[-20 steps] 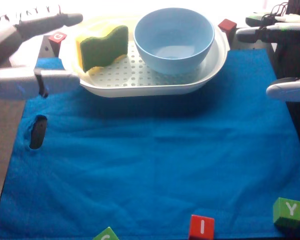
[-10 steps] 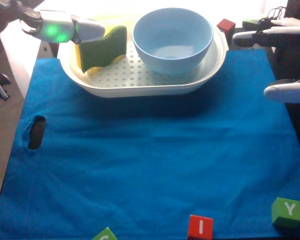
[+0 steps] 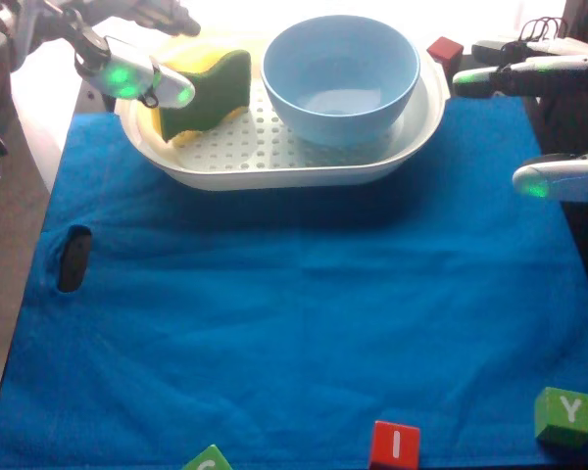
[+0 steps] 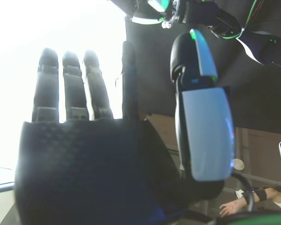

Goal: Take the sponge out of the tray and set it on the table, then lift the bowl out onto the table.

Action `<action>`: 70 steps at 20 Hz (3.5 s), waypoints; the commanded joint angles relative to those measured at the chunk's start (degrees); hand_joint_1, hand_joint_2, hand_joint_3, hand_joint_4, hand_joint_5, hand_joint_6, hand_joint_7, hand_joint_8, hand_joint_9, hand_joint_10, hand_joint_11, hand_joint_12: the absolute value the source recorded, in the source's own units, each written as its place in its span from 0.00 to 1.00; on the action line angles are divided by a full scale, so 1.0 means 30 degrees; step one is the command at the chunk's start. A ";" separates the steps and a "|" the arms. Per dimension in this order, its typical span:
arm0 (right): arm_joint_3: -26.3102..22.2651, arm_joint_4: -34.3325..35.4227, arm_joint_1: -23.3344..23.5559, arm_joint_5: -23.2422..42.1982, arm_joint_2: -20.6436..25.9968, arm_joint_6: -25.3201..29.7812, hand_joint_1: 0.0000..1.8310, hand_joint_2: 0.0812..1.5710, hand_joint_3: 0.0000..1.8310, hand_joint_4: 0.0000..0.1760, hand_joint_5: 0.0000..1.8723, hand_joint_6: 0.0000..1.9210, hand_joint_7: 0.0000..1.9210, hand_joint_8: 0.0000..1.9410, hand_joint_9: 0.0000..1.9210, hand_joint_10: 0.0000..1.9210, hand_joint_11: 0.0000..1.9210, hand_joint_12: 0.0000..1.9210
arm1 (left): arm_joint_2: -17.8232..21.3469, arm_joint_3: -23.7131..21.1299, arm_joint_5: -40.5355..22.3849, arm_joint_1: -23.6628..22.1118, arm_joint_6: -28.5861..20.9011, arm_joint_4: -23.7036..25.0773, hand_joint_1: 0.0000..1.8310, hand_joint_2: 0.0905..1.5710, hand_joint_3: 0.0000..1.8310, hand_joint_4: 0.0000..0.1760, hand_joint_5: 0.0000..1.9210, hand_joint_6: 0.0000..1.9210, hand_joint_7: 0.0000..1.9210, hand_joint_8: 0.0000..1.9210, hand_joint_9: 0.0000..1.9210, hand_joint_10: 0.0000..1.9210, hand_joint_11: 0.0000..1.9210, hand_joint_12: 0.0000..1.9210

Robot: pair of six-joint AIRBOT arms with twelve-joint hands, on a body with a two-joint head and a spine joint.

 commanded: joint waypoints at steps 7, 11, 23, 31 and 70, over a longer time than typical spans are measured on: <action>0.0093 0.1091 0.0226 0.1986 -0.0126 0.0134 0.42 0.74 0.00 0.66 0.27 0.00 0.09 0.00 0.05 0.00 0.02 0.05 | -0.0837 0.0810 -0.0621 -0.0271 0.1030 -0.0180 0.53 0.62 0.00 0.32 0.39 0.00 0.40 0.01 0.36 0.02 0.00 0.64; 0.0089 0.1093 0.0218 0.1967 -0.0311 0.0136 0.38 0.74 0.00 0.81 0.27 0.00 0.10 0.00 0.05 0.00 0.01 0.05 | -0.1060 0.1007 -0.0541 -0.0274 0.1038 -0.0178 0.68 0.72 0.00 0.00 0.46 0.45 0.49 0.67 0.35 0.55 0.00 0.77; 0.0038 0.1131 0.0169 0.1871 -0.0477 0.0422 0.33 0.77 0.00 0.94 0.26 0.00 0.10 0.00 0.05 0.00 0.02 0.08 | 0.0941 -0.1583 -0.3682 -0.1344 0.1047 0.0762 0.68 0.72 0.00 0.00 0.54 0.35 0.43 0.76 0.21 0.81 0.00 0.87; -0.0268 0.1232 0.0125 0.1873 -0.0435 0.0435 0.34 0.77 0.00 0.82 0.27 0.00 0.11 0.00 0.06 0.00 0.01 0.09 | 0.5628 -0.7395 -0.9143 0.1718 -0.1730 0.4079 0.69 0.69 0.00 0.00 0.54 0.34 0.52 0.63 0.38 0.60 0.19 0.89; -0.0182 0.1419 -0.0108 0.1879 -0.0365 0.0435 0.41 0.74 0.00 0.95 0.25 0.00 0.11 0.00 0.07 0.00 0.00 0.12 | 0.6218 -0.8848 -1.0350 0.6548 -0.3869 0.3798 0.36 0.48 0.00 1.00 0.04 0.00 0.11 0.00 0.10 0.00 0.00 0.19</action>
